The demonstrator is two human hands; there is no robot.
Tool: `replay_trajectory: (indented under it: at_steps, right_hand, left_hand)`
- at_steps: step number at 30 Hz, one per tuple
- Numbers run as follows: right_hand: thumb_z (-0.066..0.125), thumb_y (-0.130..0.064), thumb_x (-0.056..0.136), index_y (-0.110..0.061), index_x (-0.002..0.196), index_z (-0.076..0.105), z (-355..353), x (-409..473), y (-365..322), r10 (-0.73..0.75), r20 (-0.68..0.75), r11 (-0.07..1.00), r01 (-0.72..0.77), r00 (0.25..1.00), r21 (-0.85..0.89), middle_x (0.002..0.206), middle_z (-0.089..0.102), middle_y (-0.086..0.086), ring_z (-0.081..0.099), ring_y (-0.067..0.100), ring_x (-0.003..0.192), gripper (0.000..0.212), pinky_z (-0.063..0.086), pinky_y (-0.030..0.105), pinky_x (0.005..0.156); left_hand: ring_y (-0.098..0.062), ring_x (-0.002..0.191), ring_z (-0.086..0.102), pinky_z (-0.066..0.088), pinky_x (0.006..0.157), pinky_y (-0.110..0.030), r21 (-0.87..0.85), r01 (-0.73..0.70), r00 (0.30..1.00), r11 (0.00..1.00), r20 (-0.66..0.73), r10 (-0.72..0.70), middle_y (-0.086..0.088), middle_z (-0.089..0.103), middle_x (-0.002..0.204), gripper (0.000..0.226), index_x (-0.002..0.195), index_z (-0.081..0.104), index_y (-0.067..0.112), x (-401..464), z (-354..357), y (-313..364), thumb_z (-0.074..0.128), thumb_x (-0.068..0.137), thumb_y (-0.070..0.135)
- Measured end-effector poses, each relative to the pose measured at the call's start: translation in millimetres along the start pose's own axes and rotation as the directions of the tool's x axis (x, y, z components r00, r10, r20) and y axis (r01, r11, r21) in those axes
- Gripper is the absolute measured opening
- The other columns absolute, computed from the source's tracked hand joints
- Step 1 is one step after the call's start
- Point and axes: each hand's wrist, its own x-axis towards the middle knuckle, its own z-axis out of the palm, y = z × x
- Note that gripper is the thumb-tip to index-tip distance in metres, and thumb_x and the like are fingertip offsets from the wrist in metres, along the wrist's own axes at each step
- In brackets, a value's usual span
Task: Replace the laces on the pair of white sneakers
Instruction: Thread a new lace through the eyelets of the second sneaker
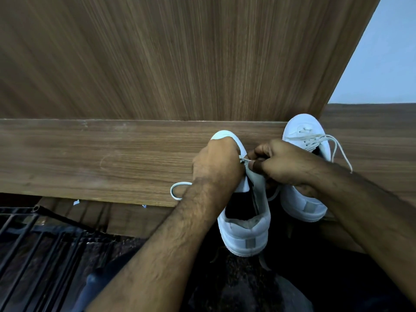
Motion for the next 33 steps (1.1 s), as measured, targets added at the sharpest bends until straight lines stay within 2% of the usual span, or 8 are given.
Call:
replay_trajectory:
  at_steps: [6, 11, 17, 20, 23, 26, 28, 33]
  right_hand:
    - [0.049, -0.030, 0.105, -0.006, 0.092, 0.069, 3.3, 3.4, 3.7, 0.043, 0.005, 0.976, -0.043, 0.999, 0.213, 0.076, 0.067, 0.012, 0.064, 0.024, 0.068, 0.034, 0.060, 0.046, 0.074]
    - [0.067, -0.026, 0.094, -0.023, 0.076, 0.068, 10.0, 10.6, 6.6, -0.043, -0.140, 0.996, 0.032, 0.989, -0.080, 0.073, 0.071, 0.003, 0.063, 0.018, 0.061, 0.018, 0.055, 0.037, 0.060]
    - [0.050, -0.020, 0.101, -0.023, 0.088, 0.057, 1.0, 6.1, -4.7, -0.274, -0.310, 0.897, 0.126, 0.910, -0.423, 0.088, 0.059, -0.005, 0.058, 0.017, 0.083, 0.015, 0.040, 0.028, 0.070]
    - [0.043, -0.015, 0.106, -0.019, 0.088, 0.054, -6.6, -1.8, -22.2, -0.243, -0.431, 0.906, 0.362, 0.869, 0.218, 0.089, 0.065, 0.003, 0.067, 0.019, 0.084, 0.022, 0.057, 0.028, 0.070]
    - [0.039, -0.019, 0.108, -0.017, 0.091, 0.052, -12.6, -12.0, -32.2, -0.222, -0.354, 0.739, 0.394, 0.909, 0.546, 0.071, 0.060, 0.000, 0.062, 0.011, 0.059, 0.021, 0.052, 0.023, 0.053]
    - [0.048, -0.026, 0.104, -0.023, 0.091, 0.058, -17.8, -9.6, -19.1, -0.374, -0.374, 0.925, 0.369, 0.849, -0.087, 0.067, 0.057, -0.010, 0.052, 0.001, 0.055, 0.016, 0.047, 0.022, 0.062]
    - [0.053, -0.030, 0.100, -0.021, 0.085, 0.059, -16.8, -7.3, -13.0, -0.394, -0.204, 0.830, 0.251, 0.896, -0.499, 0.071, 0.061, -0.007, 0.061, 0.007, 0.069, 0.018, 0.046, 0.028, 0.066]
    - [0.061, -0.032, 0.097, -0.023, 0.074, 0.061, -12.4, -3.6, -10.6, -0.246, -0.099, 0.827, 0.156, 0.964, -0.541, 0.079, 0.067, 0.002, 0.064, 0.021, 0.071, 0.024, 0.051, 0.035, 0.070]
  left_hand:
    - [-0.002, 0.053, 0.055, 0.041, 0.052, -0.018, -0.178, 0.031, 0.992, 0.984, 0.124, -0.008, 0.008, 0.055, 0.054, 0.039, 0.052, 0.057, 0.018, 9.1, -4.6, -22.3, 0.078, 0.083, 0.029]
    - [-0.012, 0.053, 0.050, 0.039, 0.052, -0.024, -0.345, 0.107, 0.990, 0.933, 0.122, -0.068, -0.009, 0.063, 0.061, 0.039, 0.073, 0.070, 0.001, 9.5, -7.1, -24.1, 0.074, 0.088, 0.037]
    - [-0.030, 0.079, 0.067, 0.056, 0.074, -0.041, -0.559, 0.069, 0.990, 0.826, -0.061, -0.124, -0.013, 0.073, 0.086, 0.055, 0.090, 0.067, -0.002, 8.5, -17.3, -21.2, 0.056, 0.098, 0.051]
    - [-0.010, 0.072, 0.061, 0.050, 0.080, -0.033, -0.653, -0.003, 0.983, 0.758, -0.142, -0.118, 0.006, 0.066, 0.080, 0.053, 0.094, 0.060, -0.003, 12.2, -19.6, -21.7, 0.053, 0.100, 0.050]
    - [-0.016, 0.131, 0.055, 0.040, 0.114, -0.048, -0.737, 0.006, 0.984, 0.676, -0.117, -0.137, 0.001, 0.060, 0.141, 0.061, 0.143, 0.051, 0.023, 11.1, -24.0, -18.8, 0.043, 0.097, 0.063]
    - [-0.014, 0.143, 0.041, 0.031, 0.121, -0.048, -0.774, -0.047, 0.975, 0.631, -0.173, -0.139, 0.002, 0.046, 0.155, 0.063, 0.153, 0.039, 0.035, 8.4, -30.6, -15.0, 0.026, 0.100, 0.067]
    - [-0.003, 0.143, 0.036, 0.026, 0.123, -0.042, -0.803, -0.059, 0.975, 0.593, -0.175, -0.140, 0.011, 0.042, 0.156, 0.067, 0.151, 0.040, 0.037, 7.2, -33.5, -14.7, 0.016, 0.098, 0.070]
    - [-0.007, 0.146, 0.035, 0.021, 0.123, -0.047, -0.816, -0.071, 0.973, 0.574, -0.183, -0.139, 0.012, 0.042, 0.156, 0.083, 0.144, 0.045, 0.047, 13.3, -31.9, -21.8, 0.007, 0.081, 0.085]
